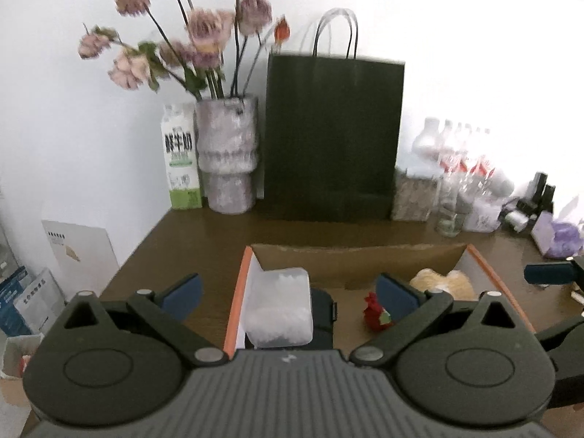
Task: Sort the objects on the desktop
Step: 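Open both tools to release the white box and rose into the box, then move the right tool down to the purple cloth pouch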
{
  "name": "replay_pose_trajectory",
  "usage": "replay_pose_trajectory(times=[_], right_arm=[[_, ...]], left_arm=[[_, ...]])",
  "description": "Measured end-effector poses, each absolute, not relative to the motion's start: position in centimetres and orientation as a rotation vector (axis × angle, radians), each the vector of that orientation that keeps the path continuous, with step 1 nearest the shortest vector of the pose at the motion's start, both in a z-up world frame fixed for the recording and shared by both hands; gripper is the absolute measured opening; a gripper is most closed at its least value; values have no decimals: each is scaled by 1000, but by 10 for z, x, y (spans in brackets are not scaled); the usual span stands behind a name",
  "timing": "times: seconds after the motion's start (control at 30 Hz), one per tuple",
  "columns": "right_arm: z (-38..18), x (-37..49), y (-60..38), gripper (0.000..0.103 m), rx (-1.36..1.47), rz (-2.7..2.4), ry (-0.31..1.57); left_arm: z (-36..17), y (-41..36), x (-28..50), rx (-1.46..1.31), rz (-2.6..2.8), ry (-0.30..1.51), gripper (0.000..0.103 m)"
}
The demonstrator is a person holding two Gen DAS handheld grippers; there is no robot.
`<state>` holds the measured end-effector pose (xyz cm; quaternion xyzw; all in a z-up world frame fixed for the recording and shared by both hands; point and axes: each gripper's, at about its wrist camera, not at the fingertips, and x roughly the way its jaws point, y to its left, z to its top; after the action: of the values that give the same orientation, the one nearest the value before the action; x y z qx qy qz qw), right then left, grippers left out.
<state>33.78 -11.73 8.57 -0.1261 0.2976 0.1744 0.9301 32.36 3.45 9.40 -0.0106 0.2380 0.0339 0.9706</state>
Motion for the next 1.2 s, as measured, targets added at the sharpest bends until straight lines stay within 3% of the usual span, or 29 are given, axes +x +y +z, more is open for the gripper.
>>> replay_pose_trajectory(times=[0.37,0.53,1.2], right_arm=[[97,242,-162,103,-206,367,438],[88,210,-185,103,-146,332,404],[-7,147,-225,103,-10,275,617]], left_arm=[[89,50,239,-71,25,346,103],[67,62,213,-86,57,373,103],[-11,75,144,-145,143,536,103]])
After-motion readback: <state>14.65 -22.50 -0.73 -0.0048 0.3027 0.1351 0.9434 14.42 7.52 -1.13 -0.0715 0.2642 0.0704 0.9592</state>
